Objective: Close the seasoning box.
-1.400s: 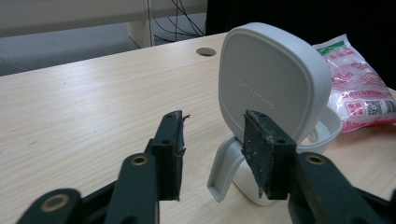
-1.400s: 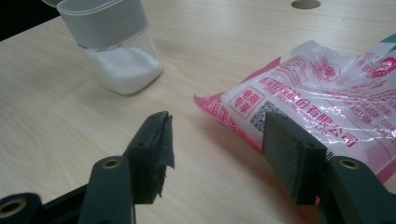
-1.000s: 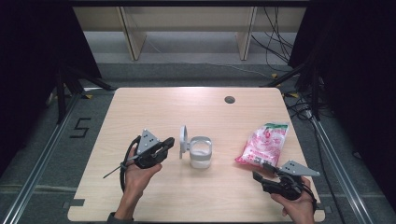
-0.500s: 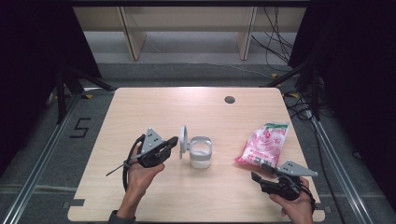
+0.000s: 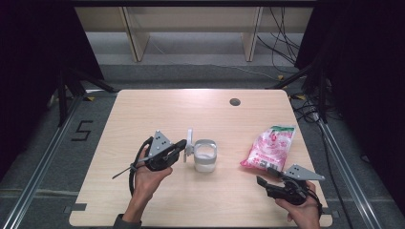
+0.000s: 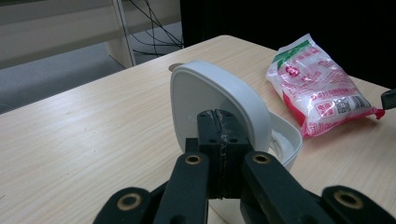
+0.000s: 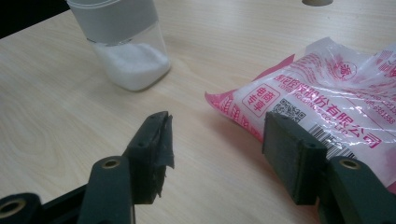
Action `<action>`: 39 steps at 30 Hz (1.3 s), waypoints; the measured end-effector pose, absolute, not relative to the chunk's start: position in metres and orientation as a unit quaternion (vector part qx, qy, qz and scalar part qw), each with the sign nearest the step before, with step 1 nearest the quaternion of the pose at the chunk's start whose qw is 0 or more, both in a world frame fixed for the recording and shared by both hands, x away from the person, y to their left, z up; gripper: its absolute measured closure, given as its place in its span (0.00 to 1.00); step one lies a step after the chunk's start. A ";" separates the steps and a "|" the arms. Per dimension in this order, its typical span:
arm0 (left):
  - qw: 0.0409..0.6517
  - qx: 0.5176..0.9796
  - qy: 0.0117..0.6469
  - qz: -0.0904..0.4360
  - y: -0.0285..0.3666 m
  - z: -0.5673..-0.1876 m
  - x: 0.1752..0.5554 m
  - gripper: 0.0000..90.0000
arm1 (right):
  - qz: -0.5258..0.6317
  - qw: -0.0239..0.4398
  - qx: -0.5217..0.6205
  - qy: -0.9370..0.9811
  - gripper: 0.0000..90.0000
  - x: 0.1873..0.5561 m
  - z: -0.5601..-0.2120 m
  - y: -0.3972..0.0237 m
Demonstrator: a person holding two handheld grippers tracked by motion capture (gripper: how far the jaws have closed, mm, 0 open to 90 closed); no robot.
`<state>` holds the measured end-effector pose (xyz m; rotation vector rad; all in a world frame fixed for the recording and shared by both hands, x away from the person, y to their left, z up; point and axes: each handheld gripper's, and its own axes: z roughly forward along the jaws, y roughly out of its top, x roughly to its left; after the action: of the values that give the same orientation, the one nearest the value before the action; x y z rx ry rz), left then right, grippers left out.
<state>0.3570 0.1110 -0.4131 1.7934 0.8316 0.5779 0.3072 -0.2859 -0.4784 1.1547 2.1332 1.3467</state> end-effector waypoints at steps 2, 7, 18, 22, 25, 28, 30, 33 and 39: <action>0.516 0.747 0.345 0.240 0.110 -0.413 0.357 0.99 | 0.478 0.181 0.410 0.756 0.47 0.307 -0.478 -0.286; 0.516 0.749 0.340 0.239 0.109 -0.413 0.357 0.99 | 0.484 0.168 0.421 0.748 0.47 0.305 -0.479 -0.283; 0.521 0.751 0.333 0.230 0.100 -0.413 0.355 0.98 | 0.477 0.178 0.410 0.757 0.47 0.307 -0.479 -0.285; 0.528 0.751 0.329 0.222 0.097 -0.413 0.354 0.95 | 0.477 0.178 0.409 0.757 0.47 0.308 -0.480 -0.285; 0.532 0.749 0.328 0.219 0.098 -0.412 0.352 0.92 | 0.479 0.171 0.412 0.756 0.47 0.307 -0.480 -0.285; 0.540 0.745 0.329 0.213 0.102 -0.412 0.350 0.88 | 0.479 0.173 0.411 0.756 0.47 0.308 -0.480 -0.285; 0.544 0.741 0.334 0.207 0.105 -0.411 0.348 0.83 | 0.476 0.181 0.409 0.757 0.47 0.308 -0.480 -0.285; 0.548 0.739 0.337 0.200 0.108 -0.411 0.345 0.74 | 0.475 0.167 0.416 0.758 0.47 0.307 -0.480 -0.283; 0.540 0.746 0.334 0.201 0.110 -0.417 0.332 0.51 | 0.476 0.167 0.414 0.758 0.46 0.307 -0.481 -0.285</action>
<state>0.3324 0.1102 -0.4169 1.7737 0.7940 0.4788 0.3070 -0.2849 -0.4806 1.1772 2.1579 1.3542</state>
